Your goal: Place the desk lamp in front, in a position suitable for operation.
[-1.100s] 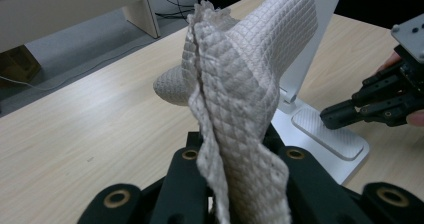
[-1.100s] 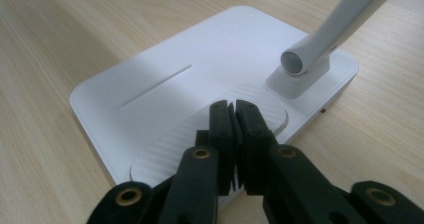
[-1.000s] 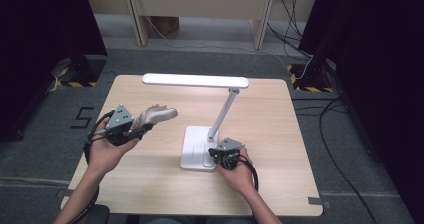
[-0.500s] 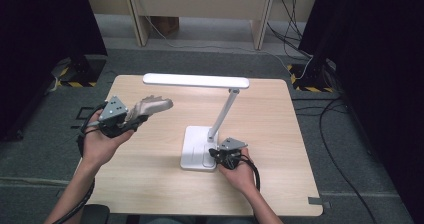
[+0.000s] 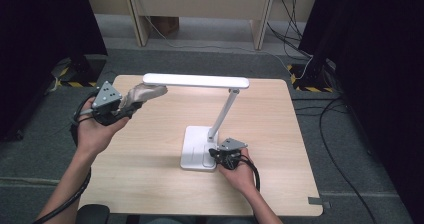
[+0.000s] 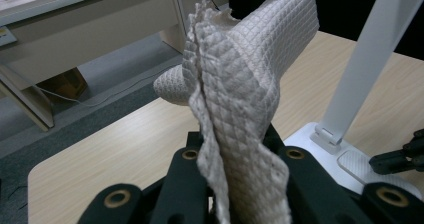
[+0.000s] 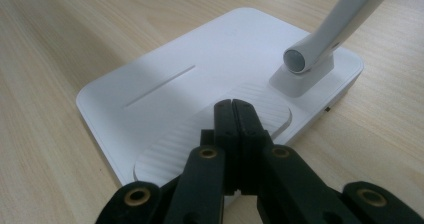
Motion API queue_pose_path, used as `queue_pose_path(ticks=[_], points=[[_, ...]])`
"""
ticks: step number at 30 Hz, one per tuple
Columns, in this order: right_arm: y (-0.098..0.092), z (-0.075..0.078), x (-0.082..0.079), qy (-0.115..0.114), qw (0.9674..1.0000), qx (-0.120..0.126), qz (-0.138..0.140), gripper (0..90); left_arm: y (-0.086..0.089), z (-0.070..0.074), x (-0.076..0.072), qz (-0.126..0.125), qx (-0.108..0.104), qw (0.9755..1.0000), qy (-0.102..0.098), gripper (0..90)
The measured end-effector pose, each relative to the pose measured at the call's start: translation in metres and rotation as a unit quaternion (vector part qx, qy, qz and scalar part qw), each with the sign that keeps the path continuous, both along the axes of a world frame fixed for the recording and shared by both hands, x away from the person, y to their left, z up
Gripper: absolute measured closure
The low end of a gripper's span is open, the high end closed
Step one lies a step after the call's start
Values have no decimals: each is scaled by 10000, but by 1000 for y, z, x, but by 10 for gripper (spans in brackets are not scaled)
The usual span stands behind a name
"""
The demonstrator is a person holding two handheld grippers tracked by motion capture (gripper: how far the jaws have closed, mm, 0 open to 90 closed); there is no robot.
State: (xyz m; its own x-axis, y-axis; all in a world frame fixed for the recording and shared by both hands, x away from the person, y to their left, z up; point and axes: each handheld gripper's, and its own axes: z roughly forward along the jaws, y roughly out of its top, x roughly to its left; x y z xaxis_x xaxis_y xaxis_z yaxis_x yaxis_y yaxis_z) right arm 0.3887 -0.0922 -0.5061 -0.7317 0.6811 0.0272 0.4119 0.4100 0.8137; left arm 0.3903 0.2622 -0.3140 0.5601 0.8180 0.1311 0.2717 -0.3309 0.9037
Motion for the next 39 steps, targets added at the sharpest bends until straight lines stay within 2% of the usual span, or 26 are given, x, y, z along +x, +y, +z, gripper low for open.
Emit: queue_pose_path(ticks=[4,5,6,12,24,30,39], points=[[0,0,0,5,10000,-3,5,900,3,7,5,132,-45,9999,-54,807],[0,0,0,8,10000,1,17,900,4,10,7,127,-27,9998,-141,807],[0,0,0,5,10000,-3,6,900,4,13,7,216,-78,9997,-116,807],[0,0,0,-5,10000,-3,12,900,4,27,10,388,-102,9988,-295,806],[1,0,0,-31,10000,-20,8,900,6,49,6,762,-258,9941,-728,804],[1,0,-1,-41,10000,-28,25,900,-7,60,3,690,-217,9927,-969,803],[2,0,-1,-50,10000,-34,51,900,-27,66,3,425,-121,9931,-1082,803]])
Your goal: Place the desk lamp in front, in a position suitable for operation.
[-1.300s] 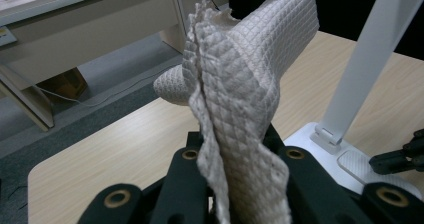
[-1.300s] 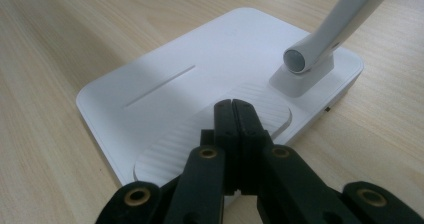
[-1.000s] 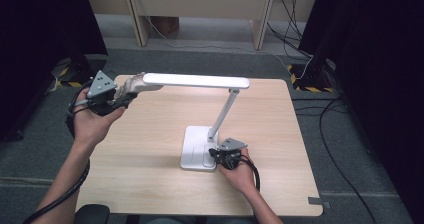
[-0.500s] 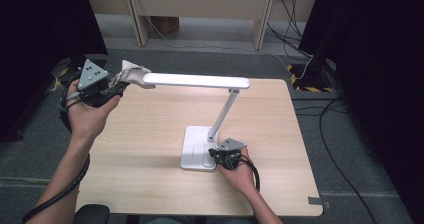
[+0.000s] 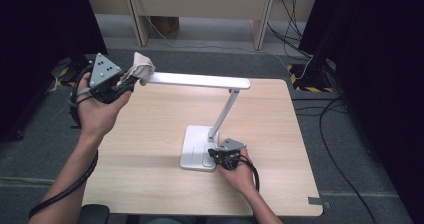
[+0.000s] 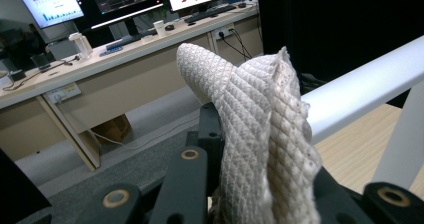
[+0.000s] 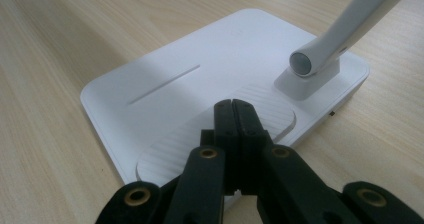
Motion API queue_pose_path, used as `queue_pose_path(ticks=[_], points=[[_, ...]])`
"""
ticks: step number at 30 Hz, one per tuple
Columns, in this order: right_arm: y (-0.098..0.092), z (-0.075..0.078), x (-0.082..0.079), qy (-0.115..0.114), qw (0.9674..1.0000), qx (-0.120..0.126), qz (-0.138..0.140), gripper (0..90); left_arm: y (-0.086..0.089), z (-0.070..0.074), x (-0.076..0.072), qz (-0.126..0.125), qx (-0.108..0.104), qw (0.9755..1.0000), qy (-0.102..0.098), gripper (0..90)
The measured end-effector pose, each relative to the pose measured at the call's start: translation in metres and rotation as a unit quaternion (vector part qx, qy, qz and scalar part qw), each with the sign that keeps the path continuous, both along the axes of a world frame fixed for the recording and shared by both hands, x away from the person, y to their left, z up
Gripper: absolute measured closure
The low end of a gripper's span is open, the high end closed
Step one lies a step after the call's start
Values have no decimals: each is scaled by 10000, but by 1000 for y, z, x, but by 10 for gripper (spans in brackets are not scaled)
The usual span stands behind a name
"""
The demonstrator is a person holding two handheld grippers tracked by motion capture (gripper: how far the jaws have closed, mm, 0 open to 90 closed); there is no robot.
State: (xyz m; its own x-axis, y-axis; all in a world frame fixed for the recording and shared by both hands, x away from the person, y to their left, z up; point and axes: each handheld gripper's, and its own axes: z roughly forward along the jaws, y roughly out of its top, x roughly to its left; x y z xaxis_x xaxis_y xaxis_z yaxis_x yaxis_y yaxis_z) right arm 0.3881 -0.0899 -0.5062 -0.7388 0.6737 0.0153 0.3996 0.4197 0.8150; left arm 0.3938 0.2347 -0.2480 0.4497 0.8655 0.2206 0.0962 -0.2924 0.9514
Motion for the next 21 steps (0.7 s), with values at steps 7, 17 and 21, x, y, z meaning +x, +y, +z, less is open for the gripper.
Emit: queue_pose_path(ticks=[7,17,21], points=[[0,0,0,-9,10000,10,6,900,-10,2,1,-186,57,9998,-40,799],[0,0,1,-9,10000,-7,62,900,-26,6,9,-433,93,9990,35,797],[0,0,1,-20,10000,-1,76,900,-29,2,12,-460,92,9988,101,798]])
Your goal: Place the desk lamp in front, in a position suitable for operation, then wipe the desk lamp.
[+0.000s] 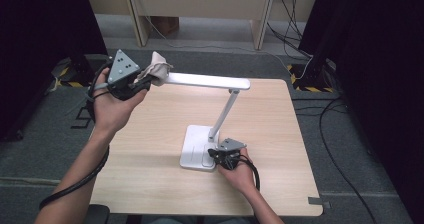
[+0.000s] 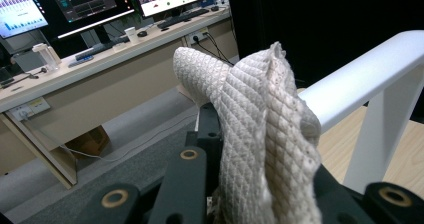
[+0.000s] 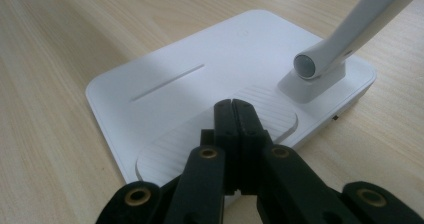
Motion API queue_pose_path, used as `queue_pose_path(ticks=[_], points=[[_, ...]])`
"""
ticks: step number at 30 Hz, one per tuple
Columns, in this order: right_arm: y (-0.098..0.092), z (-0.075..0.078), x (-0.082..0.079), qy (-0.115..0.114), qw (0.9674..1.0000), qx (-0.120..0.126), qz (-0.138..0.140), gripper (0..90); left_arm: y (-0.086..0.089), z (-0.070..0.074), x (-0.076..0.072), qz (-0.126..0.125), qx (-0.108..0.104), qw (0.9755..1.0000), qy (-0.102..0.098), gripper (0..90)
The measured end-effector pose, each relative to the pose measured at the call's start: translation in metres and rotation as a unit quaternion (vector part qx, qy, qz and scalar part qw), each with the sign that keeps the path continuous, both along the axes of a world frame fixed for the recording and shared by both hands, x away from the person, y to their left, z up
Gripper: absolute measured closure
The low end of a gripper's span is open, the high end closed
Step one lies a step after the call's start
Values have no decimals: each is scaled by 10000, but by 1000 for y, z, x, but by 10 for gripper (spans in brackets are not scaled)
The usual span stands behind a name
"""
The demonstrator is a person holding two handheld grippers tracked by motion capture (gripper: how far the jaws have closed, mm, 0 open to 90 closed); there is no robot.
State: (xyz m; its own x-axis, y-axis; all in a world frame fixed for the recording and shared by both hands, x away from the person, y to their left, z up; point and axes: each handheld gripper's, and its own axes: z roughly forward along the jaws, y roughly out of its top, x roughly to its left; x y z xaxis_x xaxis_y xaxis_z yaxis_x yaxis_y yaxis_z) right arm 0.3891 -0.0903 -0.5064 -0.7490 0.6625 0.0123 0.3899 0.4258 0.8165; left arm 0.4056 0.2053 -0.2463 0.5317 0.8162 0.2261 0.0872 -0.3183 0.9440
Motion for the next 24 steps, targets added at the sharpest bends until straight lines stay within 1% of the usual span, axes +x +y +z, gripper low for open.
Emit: queue_pose_path(ticks=[3,7,16,20,24], points=[[0,0,0,23,10000,30,5,900,-2,-2,1,3,-18,10000,17,798],[0,0,0,28,10000,37,8,900,-3,-1,3,11,-18,10000,32,799],[0,0,1,34,10000,36,28,900,0,-3,5,59,-36,9999,92,798],[0,0,1,22,10000,33,34,900,-2,-3,5,34,-25,10000,77,799],[-1,0,2,63,9999,89,60,900,-2,-4,8,66,-60,9999,94,800]])
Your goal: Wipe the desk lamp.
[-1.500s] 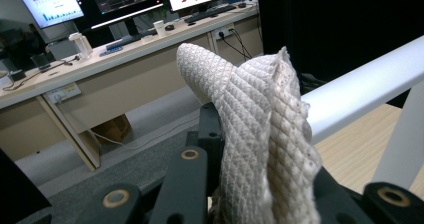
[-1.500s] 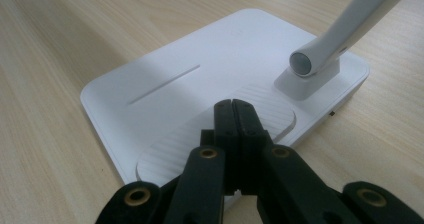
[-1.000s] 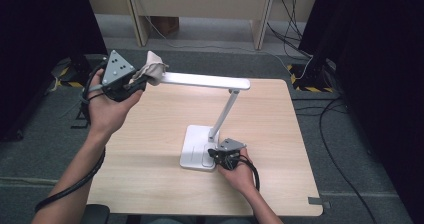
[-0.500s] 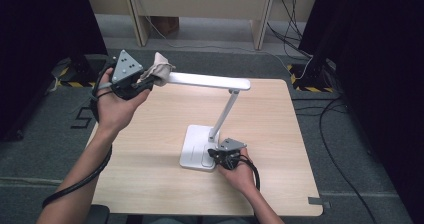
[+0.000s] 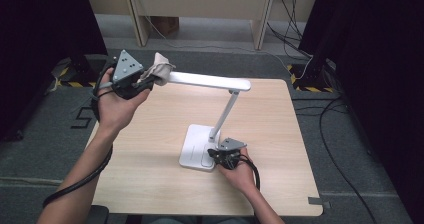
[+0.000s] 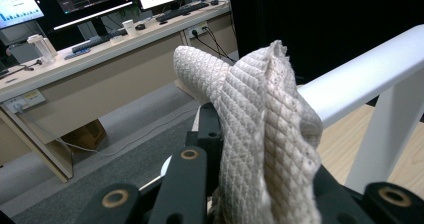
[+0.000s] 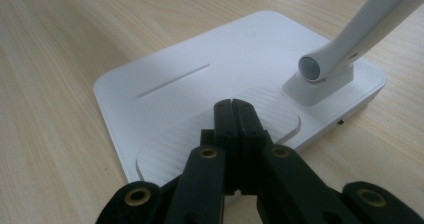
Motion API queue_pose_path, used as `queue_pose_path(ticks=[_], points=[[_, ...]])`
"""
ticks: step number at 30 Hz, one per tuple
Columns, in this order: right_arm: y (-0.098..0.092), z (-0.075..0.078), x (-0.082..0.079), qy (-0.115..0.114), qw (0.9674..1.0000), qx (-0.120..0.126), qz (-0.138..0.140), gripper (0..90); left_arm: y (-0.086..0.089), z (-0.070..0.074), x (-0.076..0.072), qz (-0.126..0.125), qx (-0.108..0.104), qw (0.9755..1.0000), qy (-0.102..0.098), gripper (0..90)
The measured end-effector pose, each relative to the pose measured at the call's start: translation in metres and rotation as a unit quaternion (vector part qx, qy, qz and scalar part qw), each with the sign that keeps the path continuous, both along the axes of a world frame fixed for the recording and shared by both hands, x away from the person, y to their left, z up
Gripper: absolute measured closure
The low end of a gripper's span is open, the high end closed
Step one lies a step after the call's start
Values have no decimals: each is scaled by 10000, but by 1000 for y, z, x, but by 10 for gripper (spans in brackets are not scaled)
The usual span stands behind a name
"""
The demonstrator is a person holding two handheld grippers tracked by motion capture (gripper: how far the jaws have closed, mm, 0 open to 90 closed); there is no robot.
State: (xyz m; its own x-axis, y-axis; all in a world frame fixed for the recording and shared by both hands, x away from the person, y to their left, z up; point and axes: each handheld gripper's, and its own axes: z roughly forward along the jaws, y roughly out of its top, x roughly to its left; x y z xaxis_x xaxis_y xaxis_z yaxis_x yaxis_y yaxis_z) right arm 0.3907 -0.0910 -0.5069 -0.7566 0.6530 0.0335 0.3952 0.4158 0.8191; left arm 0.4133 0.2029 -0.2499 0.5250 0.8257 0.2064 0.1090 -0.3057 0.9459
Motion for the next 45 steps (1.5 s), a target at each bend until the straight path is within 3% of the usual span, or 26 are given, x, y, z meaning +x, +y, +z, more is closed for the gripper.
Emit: queue_pose_path(ticks=[19,38,45], points=[[0,1,1,3,10000,-68,28,900,8,0,4,158,113,9998,100,806],[2,1,1,2,10000,-75,54,900,-3,2,7,24,111,9998,132,805],[2,1,1,5,9999,-84,57,900,-4,6,11,113,132,9998,78,805]])
